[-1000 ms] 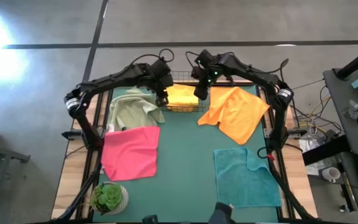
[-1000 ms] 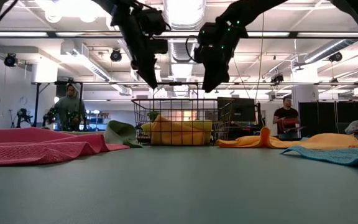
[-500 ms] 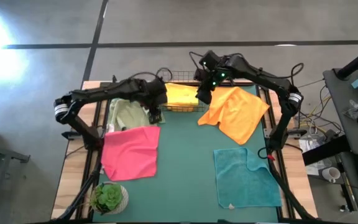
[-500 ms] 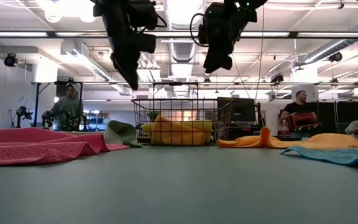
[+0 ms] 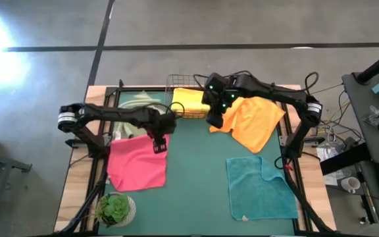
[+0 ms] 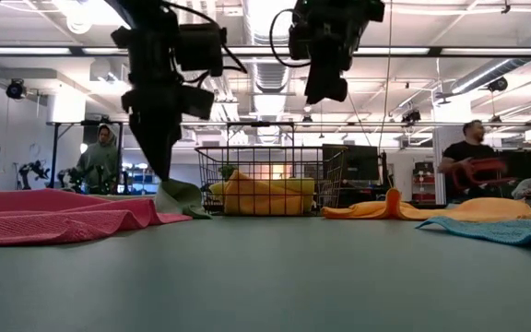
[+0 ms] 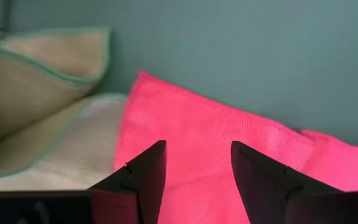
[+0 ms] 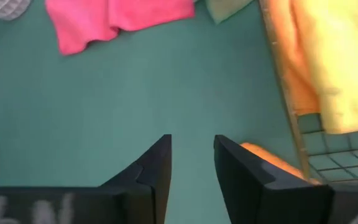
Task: Fold microfiber towels
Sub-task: Fold the pink microfiber towel
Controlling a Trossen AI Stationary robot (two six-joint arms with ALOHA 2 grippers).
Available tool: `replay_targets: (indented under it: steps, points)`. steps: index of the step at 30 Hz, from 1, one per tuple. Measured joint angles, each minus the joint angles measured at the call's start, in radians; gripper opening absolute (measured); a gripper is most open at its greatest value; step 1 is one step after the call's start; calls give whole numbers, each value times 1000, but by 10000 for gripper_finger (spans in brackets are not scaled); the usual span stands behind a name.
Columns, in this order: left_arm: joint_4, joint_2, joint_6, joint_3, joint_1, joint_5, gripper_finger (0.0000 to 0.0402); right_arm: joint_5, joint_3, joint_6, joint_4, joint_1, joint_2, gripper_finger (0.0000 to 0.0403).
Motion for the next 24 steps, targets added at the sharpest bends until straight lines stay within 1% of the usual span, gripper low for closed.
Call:
replay_targets:
  steps: [6, 10, 12, 16, 19, 21, 24]
  points:
    - [88, 3, -55, -85, -17, -14, 164, 8, -70, 39, 2, 36, -63, 89]
    - [148, 7, -80, -132, -16, -15, 164, 56, -132, 60, 3, 60, -110, 82]
    - [172, 19, -94, -140, -20, -14, 164, 85, -171, 62, 9, 72, -140, 82]
    - [200, 29, -110, -145, -20, -13, 164, 103, -247, 71, 16, 78, -203, 84]
    - [212, 39, -134, -144, -20, -13, 164, 106, -298, 79, 26, 78, -255, 81]
    - [259, 54, -134, -143, -20, -14, 164, 105, -333, 80, 38, 78, -297, 79]
    - [246, 94, -135, -138, -21, -16, 164, 106, -381, 96, 64, 78, -359, 79]
